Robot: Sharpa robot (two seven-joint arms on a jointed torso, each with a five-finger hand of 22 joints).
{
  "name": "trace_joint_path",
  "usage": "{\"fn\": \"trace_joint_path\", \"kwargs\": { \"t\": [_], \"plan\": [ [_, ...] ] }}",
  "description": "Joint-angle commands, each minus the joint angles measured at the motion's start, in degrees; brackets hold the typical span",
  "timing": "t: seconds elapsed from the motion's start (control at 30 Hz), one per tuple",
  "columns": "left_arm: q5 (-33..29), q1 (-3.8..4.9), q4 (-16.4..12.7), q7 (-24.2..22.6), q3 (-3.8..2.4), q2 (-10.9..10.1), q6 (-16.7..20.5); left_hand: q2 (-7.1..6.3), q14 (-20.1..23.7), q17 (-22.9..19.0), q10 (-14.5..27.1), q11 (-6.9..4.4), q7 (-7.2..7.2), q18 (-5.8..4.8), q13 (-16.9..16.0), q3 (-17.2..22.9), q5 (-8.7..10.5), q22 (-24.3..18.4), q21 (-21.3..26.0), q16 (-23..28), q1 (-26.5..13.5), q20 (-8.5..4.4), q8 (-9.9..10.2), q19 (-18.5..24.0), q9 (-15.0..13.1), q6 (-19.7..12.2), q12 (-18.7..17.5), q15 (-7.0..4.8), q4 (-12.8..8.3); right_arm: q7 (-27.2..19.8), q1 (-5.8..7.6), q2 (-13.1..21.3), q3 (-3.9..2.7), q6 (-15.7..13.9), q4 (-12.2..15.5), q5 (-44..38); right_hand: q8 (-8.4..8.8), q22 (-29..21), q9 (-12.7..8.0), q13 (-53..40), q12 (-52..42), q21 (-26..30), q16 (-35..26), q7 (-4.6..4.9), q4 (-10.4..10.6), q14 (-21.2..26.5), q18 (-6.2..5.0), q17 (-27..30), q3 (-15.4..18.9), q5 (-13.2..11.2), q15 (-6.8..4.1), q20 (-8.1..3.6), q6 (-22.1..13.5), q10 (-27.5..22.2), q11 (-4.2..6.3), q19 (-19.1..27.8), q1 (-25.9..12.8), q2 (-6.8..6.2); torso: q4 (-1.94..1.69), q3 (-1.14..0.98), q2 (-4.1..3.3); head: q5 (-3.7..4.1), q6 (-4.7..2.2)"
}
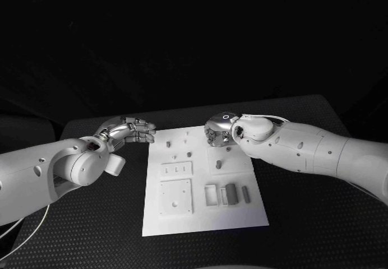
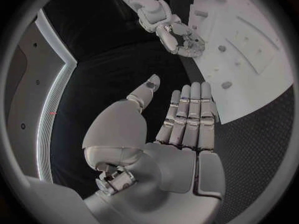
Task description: Assemble the parts on the task board
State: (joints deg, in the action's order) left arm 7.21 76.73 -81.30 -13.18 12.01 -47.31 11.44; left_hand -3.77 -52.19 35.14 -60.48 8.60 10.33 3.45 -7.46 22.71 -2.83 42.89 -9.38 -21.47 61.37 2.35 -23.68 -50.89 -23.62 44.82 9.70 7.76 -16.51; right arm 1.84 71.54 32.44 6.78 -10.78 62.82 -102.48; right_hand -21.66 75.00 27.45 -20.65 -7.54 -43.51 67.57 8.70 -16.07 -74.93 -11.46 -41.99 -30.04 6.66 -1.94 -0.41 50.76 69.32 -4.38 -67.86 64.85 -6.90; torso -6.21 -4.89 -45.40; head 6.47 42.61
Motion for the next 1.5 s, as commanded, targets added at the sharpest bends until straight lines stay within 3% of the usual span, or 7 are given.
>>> {"fn": "trace_joint_path", "kwargs": {
  "t": [0.03, 0.33, 0.6, 1.5],
  "plan": [
    [-0.27, 0.09, 0.01, -0.28, -0.06, 0.05, -0.64, 0.0, -0.17, 0.08, 0.11, 0.33, 0.24, -0.14, 0.05, -0.4, 0.01, -0.08, 0.35, 0.23, -0.37, -0.29, 0.2, -0.26, 0.1, -0.09, -0.36, -0.18, -0.09, -1.05, -1.71, 0.01, 1.09, 6.92, 0.11, -0.23, 0.0, 1.24, 0.09, -0.13, 0.06, -0.34, 0.37, 0.05, -0.27, 0.25, -3.54, 0.06, -0.13, 0.16, -0.39, -0.39, 0.48, 0.46, 0.3, -0.12, -0.08, 0.69, -3.6, -0.02, -0.07, -0.03, -0.03],
    [-0.27, 0.11, 0.07, -0.26, -0.06, 0.07, -0.72, 0.03, -0.18, 0.1, 0.09, 0.33, 0.24, -0.15, 0.06, -0.41, 0.01, -0.09, 0.38, 0.26, -0.35, -0.3, 0.2, -0.28, 0.1, -0.08, -0.39, -0.18, -0.09, -0.97, -1.77, -0.06, 1.09, 6.89, 0.63, -0.88, -0.02, 1.23, 0.64, -1.74, -0.26, -0.74, 0.72, -0.24, -0.52, 0.39, -3.54, 0.37, -0.49, 0.17, -0.77, -0.43, 1.12, 1.08, 0.68, 0.1, 0.8, 1.51, -3.57, -0.09, -0.2, -0.13, -0.04],
    [-0.27, 0.13, 0.11, -0.24, -0.06, 0.02, -0.72, 0.04, -0.18, 0.13, 0.07, 0.33, 0.24, -0.16, 0.06, -0.42, 0.01, -0.11, 0.41, 0.28, -0.35, -0.31, 0.21, -0.29, 0.1, -0.07, -0.42, -0.19, -0.09, -0.77, -1.78, -0.1, 1.09, 6.82, 0.9, -1.03, 0.03, 1.26, 1.19, -3.3, -0.35, -1.15, 1.07, -0.48, -0.72, 0.59, -3.54, 0.66, -0.54, 0.14, -1.0, -0.47, 1.71, 1.35, 0.93, 0.51, 2.37, 3.02, -3.65, -0.07, -0.29, -0.14, -0.07],
    [-0.27, 0.29, 0.68, -0.12, -0.06, -0.12, -0.41, 0.04, -0.23, 0.23, 0.01, 0.34, 0.26, -0.21, 0.08, -0.47, 0.01, -0.17, 0.52, 0.39, -0.34, -0.34, 0.28, -0.37, 0.12, -0.06, -0.56, -0.2, -0.09, 2.32, -1.74, 0.29, 0.98, 3.73, 2.34, -1.67, 0.18, 1.22, 2.01, -5.53, -0.31, -1.93, 1.86, -0.93, -0.55, 0.58, -3.54, 1.02, -0.27, 0.17, -1.38, -0.36, 2.99, 2.02, 1.31, 0.5, 1.47, 3.94, -3.66, -0.19, -0.43, -0.49, -0.31]
  ]
}}
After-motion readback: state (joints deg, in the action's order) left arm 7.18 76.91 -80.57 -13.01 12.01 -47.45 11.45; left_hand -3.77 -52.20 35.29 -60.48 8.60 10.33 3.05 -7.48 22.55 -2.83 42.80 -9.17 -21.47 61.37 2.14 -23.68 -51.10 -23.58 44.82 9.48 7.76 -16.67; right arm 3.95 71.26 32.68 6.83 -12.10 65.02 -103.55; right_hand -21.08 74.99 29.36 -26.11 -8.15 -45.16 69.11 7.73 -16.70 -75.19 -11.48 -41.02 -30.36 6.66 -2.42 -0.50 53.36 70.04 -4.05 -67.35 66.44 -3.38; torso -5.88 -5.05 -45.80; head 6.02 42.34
